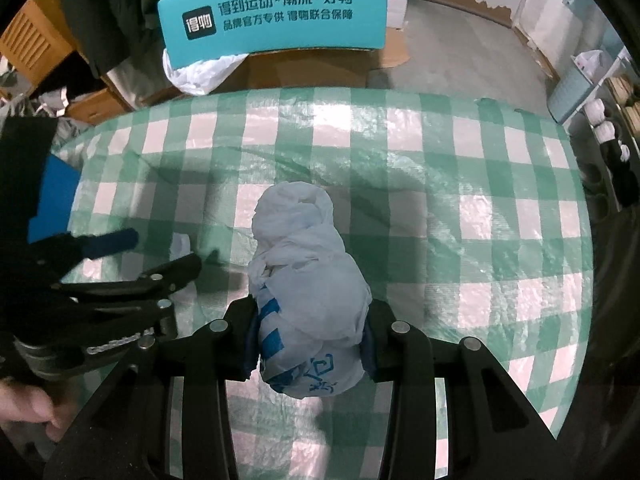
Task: Organize soft objects
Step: 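Close the left tool on the small white item beside the bundle, then carry the white item with the left tool while the right tool carries the sock bundle to the box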
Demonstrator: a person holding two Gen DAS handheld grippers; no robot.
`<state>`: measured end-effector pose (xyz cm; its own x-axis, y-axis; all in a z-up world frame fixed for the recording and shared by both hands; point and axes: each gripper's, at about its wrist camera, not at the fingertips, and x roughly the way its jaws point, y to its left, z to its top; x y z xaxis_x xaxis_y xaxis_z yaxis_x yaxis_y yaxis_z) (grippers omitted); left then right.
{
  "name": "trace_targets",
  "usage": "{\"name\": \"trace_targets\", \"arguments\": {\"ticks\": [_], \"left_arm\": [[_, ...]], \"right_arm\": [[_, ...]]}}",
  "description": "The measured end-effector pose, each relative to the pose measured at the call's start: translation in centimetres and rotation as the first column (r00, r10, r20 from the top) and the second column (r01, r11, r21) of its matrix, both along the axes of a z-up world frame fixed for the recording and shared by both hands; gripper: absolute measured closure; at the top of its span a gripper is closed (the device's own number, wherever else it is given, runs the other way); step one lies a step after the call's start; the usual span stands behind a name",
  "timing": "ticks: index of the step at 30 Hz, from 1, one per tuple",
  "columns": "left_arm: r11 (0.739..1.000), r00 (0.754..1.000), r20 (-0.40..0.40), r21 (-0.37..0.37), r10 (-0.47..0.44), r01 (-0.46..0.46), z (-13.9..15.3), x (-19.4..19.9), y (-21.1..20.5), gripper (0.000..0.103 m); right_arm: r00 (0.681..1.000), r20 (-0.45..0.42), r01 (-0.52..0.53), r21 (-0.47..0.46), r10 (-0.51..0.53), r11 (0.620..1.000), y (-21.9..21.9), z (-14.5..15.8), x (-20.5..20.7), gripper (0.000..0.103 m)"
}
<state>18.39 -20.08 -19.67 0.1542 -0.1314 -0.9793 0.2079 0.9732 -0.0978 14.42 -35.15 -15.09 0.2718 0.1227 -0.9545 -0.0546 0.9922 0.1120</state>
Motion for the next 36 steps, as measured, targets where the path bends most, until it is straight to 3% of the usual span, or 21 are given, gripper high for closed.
{"name": "trace_targets", "arguments": {"ticks": [3, 5, 9, 11, 23, 36], "left_arm": [[1.000, 1.000, -0.021, -0.003, -0.008, 0.008, -0.5, -0.1, -0.2, 0.053], [1.000, 1.000, -0.011, 0.002, -0.014, 0.014, -0.4, -0.2, -0.4, 0.054], [1.000, 1.000, -0.016, -0.013, -0.025, 0.025, -0.5, -0.3, -0.6, 0.077], [0.999, 0.999, -0.026, -0.037, -0.025, 0.024, -0.5, -0.4, -0.5, 0.083], [0.999, 0.999, 0.023, -0.015, -0.041, 0.042, 1.3, -1.6, 0.2, 0.086], [0.996, 0.987, 0.138, 0.043, -0.085, 0.080, 6.4, -4.1, 1.4, 0.086]], "right_arm": [[1.000, 0.005, 0.007, 0.009, -0.007, 1.000, -0.1, 0.4, -0.1, 0.065], [1.000, 0.007, 0.007, 0.013, -0.007, 1.000, -0.1, 0.4, -0.1, 0.065], [1.000, 0.012, 0.005, 0.012, -0.005, 1.000, -0.1, 0.6, -0.2, 0.065], [1.000, 0.011, 0.009, 0.006, -0.009, 1.000, -0.2, 0.5, -0.3, 0.065], [0.999, 0.048, -0.009, -0.005, 0.009, 1.000, 0.4, 2.3, -0.8, 0.065], [0.993, 0.104, -0.051, -0.007, 0.051, 0.999, 1.6, 5.8, -2.9, 0.065]]}}
